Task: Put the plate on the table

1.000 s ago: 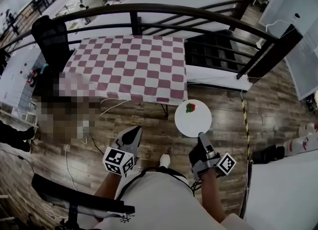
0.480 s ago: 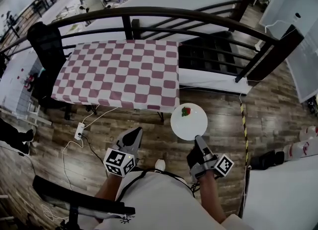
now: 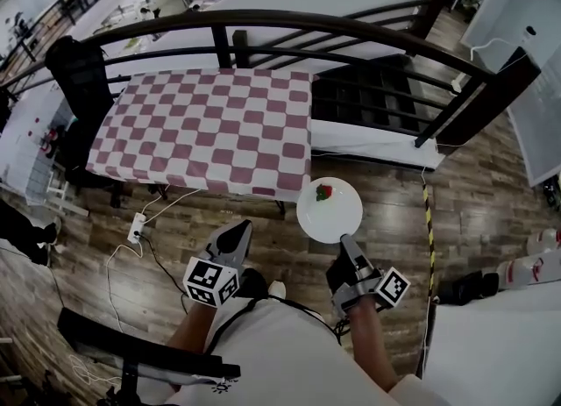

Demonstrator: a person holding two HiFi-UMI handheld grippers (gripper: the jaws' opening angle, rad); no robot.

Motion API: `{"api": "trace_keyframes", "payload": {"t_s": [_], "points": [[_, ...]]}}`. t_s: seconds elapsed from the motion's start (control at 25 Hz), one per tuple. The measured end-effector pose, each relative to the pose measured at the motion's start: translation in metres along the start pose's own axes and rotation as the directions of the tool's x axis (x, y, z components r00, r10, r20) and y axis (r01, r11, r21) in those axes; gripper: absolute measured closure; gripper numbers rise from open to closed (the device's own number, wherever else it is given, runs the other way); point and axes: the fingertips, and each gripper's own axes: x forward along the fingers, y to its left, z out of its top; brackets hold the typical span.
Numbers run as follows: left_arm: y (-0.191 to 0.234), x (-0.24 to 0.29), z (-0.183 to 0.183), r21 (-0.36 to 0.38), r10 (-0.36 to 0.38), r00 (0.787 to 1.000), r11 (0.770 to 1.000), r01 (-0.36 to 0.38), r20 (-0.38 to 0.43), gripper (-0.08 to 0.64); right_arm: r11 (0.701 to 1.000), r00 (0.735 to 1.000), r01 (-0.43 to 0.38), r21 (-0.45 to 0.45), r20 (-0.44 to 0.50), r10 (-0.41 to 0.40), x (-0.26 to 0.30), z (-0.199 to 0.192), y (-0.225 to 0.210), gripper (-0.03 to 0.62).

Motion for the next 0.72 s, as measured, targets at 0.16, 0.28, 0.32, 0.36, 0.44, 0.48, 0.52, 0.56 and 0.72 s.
{"api": "trace_keyframes", "payload": {"t_s": [0.16, 0.28, 0.32, 0.36, 0.44, 0.48, 0.52, 0.56, 0.72], "points": [[0.002, 0.008, 0.000, -0.002, 0.023, 1.000, 1.000, -0.023, -0.016, 0.555, 1.000, 1.000, -0.005, 0.001, -0.023, 0.005, 0.011, 0.002, 0.001, 0.574], [0.002, 0.013, 0.000, 0.015, 0.024, 0.999, 1.000, -0.024, -0.028, 0.555, 1.000, 0.999, -0.018, 0.006, -0.042, 0.018, 0.018, -0.002, 0.003, 0.575], [0.001, 0.015, 0.001, 0.019, 0.022, 0.999, 1.000, -0.021, -0.027, 0.555, 1.000, 0.999, -0.020, 0.008, -0.047, 0.021, 0.020, -0.004, 0.003, 0.575], [0.001, 0.016, 0.002, 0.020, 0.019, 1.000, 1.000, -0.018, -0.024, 0.555, 1.000, 0.998, -0.022, 0.010, -0.050, 0.023, 0.022, -0.006, 0.003, 0.574], [0.003, 0.020, 0.005, 0.020, 0.012, 1.000, 1.000, -0.011, -0.016, 0.555, 1.000, 0.998, -0.024, 0.012, -0.054, 0.024, 0.028, -0.007, 0.002, 0.574], [0.005, 0.022, 0.006, 0.022, 0.009, 1.000, 1.000, -0.008, -0.014, 0.555, 1.000, 0.998, -0.024, 0.015, -0.054, 0.025, 0.032, -0.007, 0.001, 0.574], [0.007, 0.024, 0.007, 0.024, 0.006, 1.000, 1.000, -0.006, -0.013, 0.554, 1.000, 0.998, -0.025, 0.018, -0.052, 0.026, 0.036, -0.007, 0.001, 0.574], [0.009, 0.025, 0.007, 0.026, 0.005, 1.000, 1.000, -0.004, -0.012, 0.554, 1.000, 0.998, -0.024, 0.019, -0.049, 0.025, 0.040, -0.006, 0.000, 0.574], [0.029, 0.038, 0.009, 0.020, 0.002, 1.000, 1.000, -0.001, -0.015, 0.554, 1.000, 0.999, -0.016, 0.021, -0.036, 0.017, 0.061, 0.000, -0.006, 0.574]]}}
